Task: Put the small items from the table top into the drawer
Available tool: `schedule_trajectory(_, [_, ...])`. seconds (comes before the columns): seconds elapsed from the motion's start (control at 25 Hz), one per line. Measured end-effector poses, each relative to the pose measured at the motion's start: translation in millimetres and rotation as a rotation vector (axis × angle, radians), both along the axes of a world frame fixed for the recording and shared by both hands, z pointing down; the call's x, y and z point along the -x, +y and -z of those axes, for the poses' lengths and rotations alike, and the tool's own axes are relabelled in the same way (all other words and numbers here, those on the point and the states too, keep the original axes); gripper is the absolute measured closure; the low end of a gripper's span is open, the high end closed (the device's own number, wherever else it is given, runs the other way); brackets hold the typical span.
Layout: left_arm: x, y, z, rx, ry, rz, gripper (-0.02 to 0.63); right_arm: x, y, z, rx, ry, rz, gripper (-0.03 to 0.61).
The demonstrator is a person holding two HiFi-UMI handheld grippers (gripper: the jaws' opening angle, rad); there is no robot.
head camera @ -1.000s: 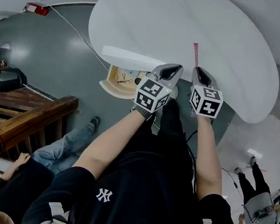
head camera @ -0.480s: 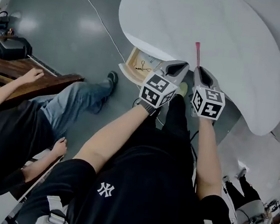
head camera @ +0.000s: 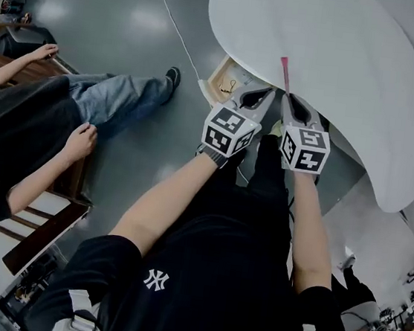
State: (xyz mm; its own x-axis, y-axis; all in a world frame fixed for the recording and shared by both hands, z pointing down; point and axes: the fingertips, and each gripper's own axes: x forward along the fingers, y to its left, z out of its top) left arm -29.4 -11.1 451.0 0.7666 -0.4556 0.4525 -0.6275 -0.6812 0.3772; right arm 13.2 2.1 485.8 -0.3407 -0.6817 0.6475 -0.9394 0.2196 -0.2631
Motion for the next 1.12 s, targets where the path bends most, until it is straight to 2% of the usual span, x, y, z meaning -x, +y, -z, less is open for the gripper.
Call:
schedule_trajectory(0.32, [55.0, 6.5, -20.1, 0.020, -0.014, 0.095, 0.614, 55.4, 9.9, -23.5, 0.016, -0.004, 0.132, 0.522])
schedule_trajectory(0.52, [77.2, 15.2, -35.4, 0.034, -0.011, 0.140, 0.614, 79.9, 21.7, -39.6, 0.018, 0.015, 0.219, 0.522])
schedule_trajectory(0.84, [98.7, 11.1, -57.9, 0.035, 0.001, 0.190, 0.614, 99.0, 27.9, -82.9, 0.066, 0.075, 0.340, 0.522])
schedule_trajectory(1.12, [103.2, 0.7, -71.8, 0.035, 0.014, 0.205, 0.614, 101.0, 16.6, -110.1, 0.100, 0.103, 0.370, 0.522])
